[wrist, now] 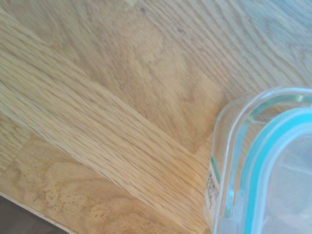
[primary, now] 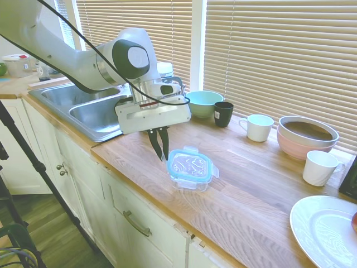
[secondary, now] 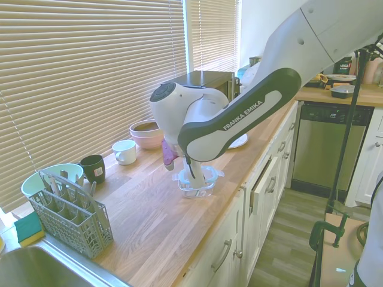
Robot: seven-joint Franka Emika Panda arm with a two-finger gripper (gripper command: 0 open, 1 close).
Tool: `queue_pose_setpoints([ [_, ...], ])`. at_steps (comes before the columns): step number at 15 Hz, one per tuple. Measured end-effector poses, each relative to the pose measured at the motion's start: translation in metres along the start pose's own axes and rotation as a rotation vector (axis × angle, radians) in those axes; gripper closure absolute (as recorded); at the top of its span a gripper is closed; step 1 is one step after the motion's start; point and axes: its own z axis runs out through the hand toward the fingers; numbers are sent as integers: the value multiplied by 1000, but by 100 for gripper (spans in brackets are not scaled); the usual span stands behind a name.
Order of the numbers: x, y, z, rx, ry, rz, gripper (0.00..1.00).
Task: Cover the lid of the food container
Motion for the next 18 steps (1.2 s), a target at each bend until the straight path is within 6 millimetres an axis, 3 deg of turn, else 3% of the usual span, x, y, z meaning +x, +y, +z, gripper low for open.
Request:
queue_pose_setpoints([
  [4,2,-7,14,-9,-19,-15,100],
  [16,7,-3,16,-8,-7,-12,100],
  [17,8,-3,16,-8,-7,-12,0],
  [18,8,-3,17,-10,-7,-12,0],
])
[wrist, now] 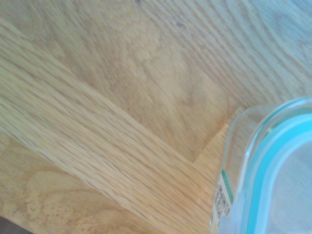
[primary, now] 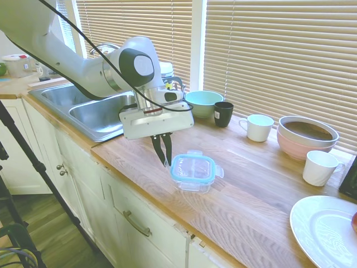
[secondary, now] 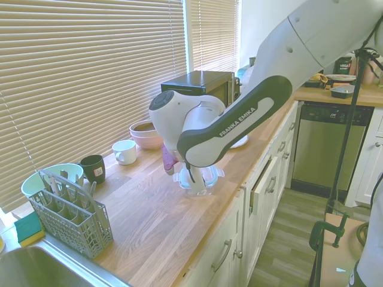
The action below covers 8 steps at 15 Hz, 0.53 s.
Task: Cover the lid of the food container
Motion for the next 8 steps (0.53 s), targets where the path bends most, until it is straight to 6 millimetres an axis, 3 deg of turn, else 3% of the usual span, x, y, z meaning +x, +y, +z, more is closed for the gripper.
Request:
queue_pose_setpoints([
  [8,1,4,3,-11,2,2,0],
])
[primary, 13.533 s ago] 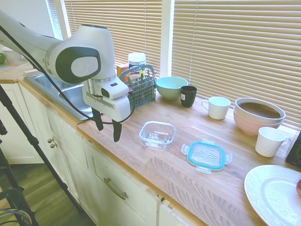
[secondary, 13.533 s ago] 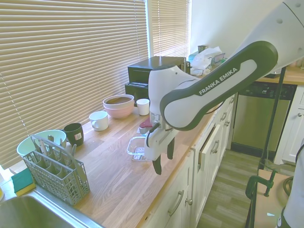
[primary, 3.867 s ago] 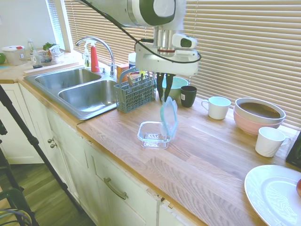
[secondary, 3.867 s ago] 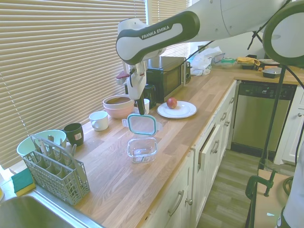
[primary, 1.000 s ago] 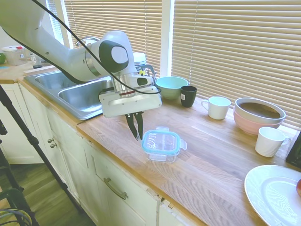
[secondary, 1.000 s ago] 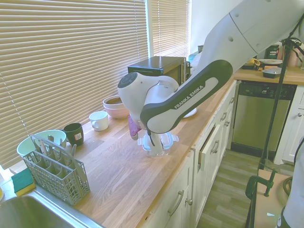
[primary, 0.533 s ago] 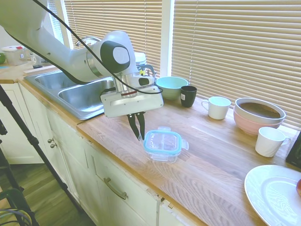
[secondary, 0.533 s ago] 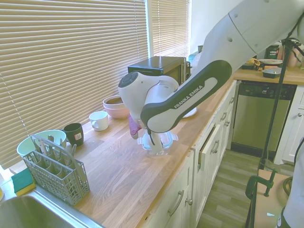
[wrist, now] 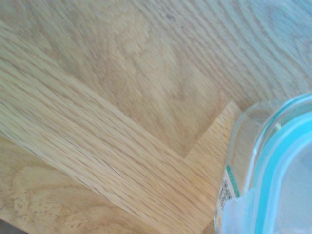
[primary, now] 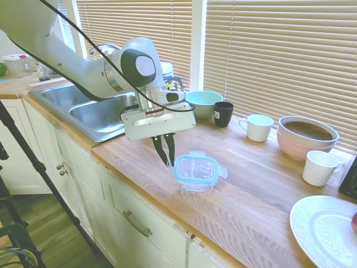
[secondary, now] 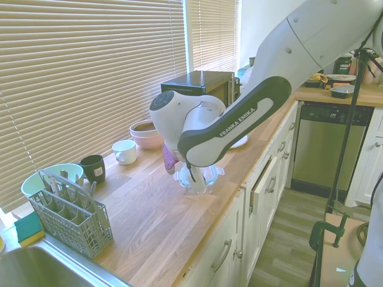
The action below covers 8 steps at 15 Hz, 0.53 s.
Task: Cover the lid of the food container
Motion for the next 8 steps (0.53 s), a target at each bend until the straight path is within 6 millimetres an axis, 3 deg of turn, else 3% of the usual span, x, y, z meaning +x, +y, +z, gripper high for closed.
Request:
queue_pose_setpoints([
  [5,1,3,-2,5,12,8,0],
  [8,-1,15,-22,41,35,50,0],
])
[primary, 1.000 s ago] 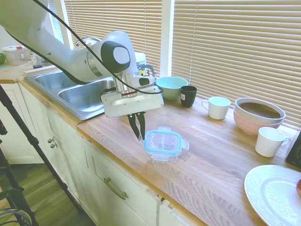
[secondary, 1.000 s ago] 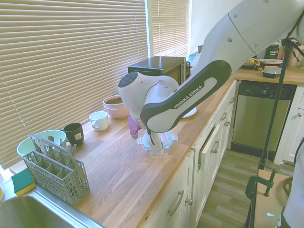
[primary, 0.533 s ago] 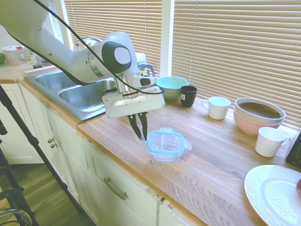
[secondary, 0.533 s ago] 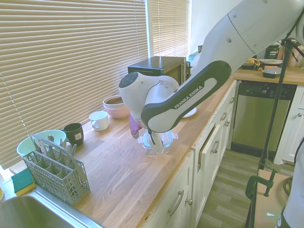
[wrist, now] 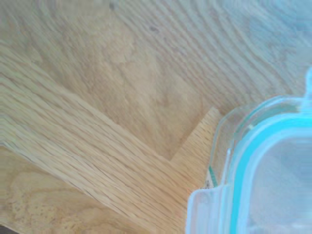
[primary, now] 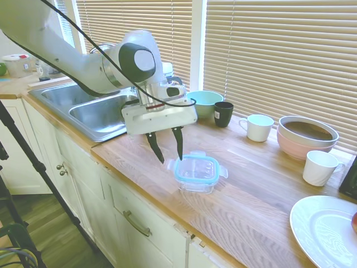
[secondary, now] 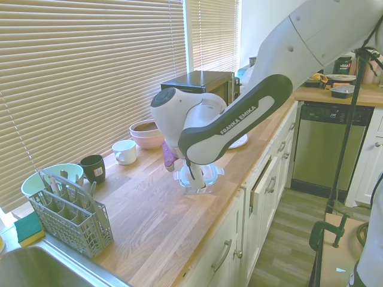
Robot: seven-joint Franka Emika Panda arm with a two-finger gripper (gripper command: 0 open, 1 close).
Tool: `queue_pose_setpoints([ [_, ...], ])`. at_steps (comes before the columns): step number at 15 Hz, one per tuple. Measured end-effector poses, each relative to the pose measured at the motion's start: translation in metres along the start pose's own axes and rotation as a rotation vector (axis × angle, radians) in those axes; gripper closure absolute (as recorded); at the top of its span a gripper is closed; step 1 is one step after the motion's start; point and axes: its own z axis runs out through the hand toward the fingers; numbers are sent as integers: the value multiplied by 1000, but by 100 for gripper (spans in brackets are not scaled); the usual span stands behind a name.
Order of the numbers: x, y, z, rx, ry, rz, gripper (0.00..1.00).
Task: Cover the lid of the food container
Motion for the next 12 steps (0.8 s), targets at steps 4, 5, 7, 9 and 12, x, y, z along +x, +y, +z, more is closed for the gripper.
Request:
queue_pose_setpoints([
  [4,-17,30,-33,135,-95,133,0],
  [5,-24,39,-40,186,-135,167,0],
  [7,-32,58,-51,262,-181,242,0],
  [9,-34,69,-51,293,-210,335,0],
  [12,-37,64,-47,308,-245,431,0],
])
